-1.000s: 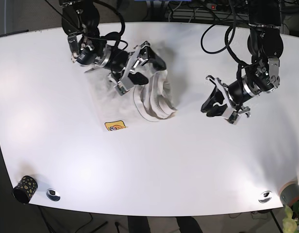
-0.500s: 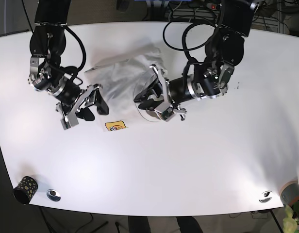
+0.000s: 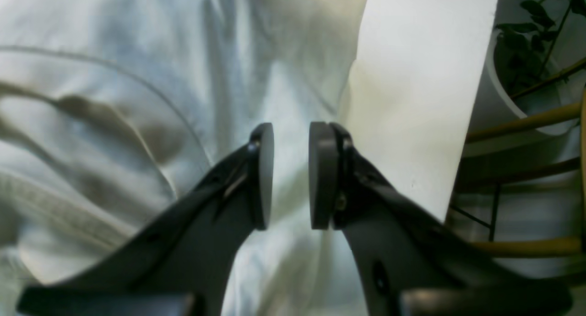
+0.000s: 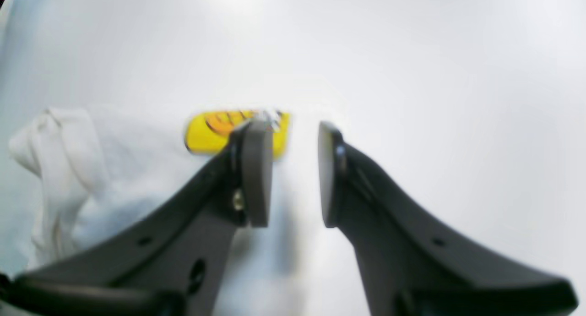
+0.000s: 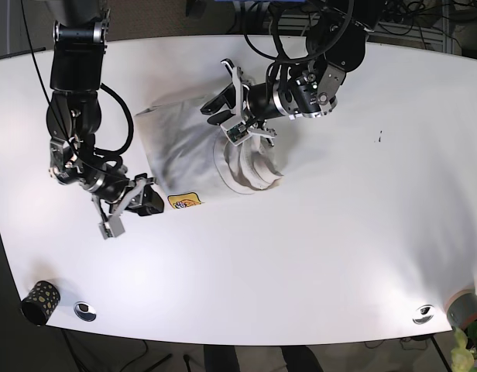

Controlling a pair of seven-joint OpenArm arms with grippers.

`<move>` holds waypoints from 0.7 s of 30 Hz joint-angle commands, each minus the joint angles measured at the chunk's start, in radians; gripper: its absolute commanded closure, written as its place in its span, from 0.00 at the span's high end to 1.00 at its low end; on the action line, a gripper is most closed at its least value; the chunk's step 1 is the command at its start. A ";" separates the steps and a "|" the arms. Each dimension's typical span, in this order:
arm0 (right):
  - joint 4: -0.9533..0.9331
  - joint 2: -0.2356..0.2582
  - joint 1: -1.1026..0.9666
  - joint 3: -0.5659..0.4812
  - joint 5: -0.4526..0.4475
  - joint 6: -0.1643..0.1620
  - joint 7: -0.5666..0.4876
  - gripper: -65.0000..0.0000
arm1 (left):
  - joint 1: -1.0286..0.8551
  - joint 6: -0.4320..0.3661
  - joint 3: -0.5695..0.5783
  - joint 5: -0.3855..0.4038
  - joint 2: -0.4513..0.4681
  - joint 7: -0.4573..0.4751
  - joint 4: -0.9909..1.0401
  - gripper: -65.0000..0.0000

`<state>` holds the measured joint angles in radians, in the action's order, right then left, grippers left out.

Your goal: Fold the T-shirt properly

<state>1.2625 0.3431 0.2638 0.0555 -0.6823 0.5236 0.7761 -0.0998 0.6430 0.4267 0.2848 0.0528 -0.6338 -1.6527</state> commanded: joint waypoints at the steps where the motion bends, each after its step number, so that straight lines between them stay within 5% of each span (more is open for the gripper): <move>1: -0.047 0.009 0.041 -0.047 -0.021 0.010 -0.068 0.24 | 0.004 0.002 0.001 0.017 0.011 0.027 -0.016 0.19; 9: -0.269 0.007 0.099 -0.177 -0.021 0.010 -0.244 0.23 | 0.027 0.002 0.001 0.017 0.040 0.030 0.101 0.19; 21: -0.237 0.060 0.029 -0.176 -0.024 0.019 -0.254 0.23 | 0.148 0.002 0.001 0.021 0.147 0.030 0.222 0.19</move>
<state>0.9813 0.3840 0.2878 -0.1268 -0.7040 0.5388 0.5266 0.0284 0.6548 0.4313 0.3267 0.1707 -0.5816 -1.4261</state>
